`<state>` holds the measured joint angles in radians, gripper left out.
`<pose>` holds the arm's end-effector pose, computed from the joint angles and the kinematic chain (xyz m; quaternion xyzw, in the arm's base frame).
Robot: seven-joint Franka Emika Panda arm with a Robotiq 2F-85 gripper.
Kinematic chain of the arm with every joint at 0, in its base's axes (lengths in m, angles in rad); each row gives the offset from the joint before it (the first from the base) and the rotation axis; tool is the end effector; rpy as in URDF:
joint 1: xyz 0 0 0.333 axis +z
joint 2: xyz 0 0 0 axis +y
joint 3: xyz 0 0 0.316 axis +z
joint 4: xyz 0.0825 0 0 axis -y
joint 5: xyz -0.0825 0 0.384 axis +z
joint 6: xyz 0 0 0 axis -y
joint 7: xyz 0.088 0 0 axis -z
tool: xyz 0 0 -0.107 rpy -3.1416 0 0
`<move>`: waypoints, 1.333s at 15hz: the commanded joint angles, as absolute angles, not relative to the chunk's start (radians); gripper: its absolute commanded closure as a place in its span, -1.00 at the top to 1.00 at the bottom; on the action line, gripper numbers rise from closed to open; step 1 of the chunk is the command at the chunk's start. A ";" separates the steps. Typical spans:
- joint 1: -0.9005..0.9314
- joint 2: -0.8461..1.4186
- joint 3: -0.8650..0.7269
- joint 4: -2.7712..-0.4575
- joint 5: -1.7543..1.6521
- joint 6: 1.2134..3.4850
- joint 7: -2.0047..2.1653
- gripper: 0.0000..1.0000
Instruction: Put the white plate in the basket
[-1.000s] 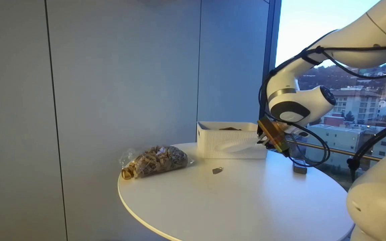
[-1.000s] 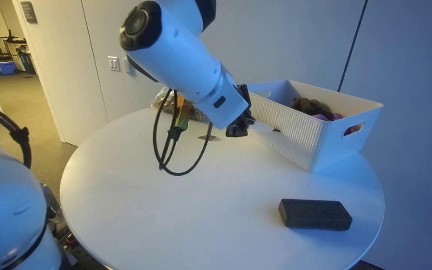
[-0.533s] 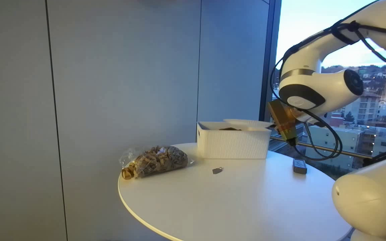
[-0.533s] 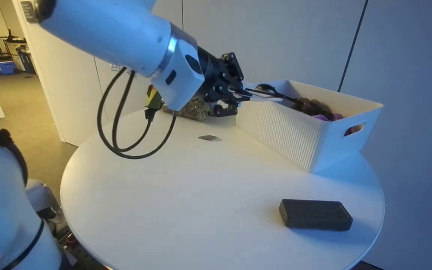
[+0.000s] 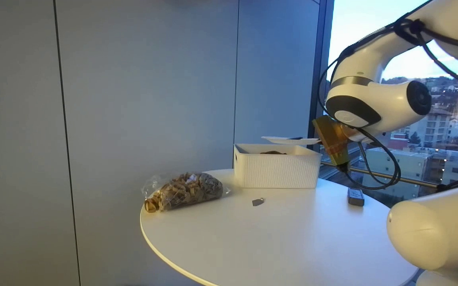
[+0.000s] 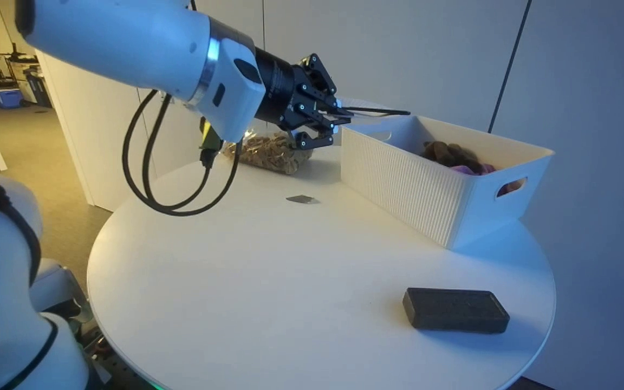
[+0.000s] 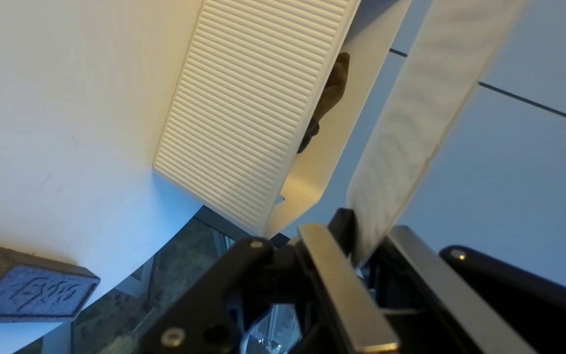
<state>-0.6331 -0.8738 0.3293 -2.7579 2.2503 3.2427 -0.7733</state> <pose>0.2379 -0.1513 0.4777 -0.5185 0.6414 -0.5424 0.1600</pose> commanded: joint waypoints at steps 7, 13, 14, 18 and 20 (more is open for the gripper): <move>-0.779 -0.693 0.319 -2.638 2.111 3.222 -0.779 -0.88; -0.696 -0.509 0.201 -2.432 1.922 3.407 -0.757 -0.88; -0.656 -0.483 0.193 -2.436 1.764 3.442 -0.615 -0.88; -0.595 -0.340 0.171 -2.305 1.822 3.553 -0.729 -0.88; -0.559 -0.289 0.148 -2.245 1.881 3.585 -0.799 -0.88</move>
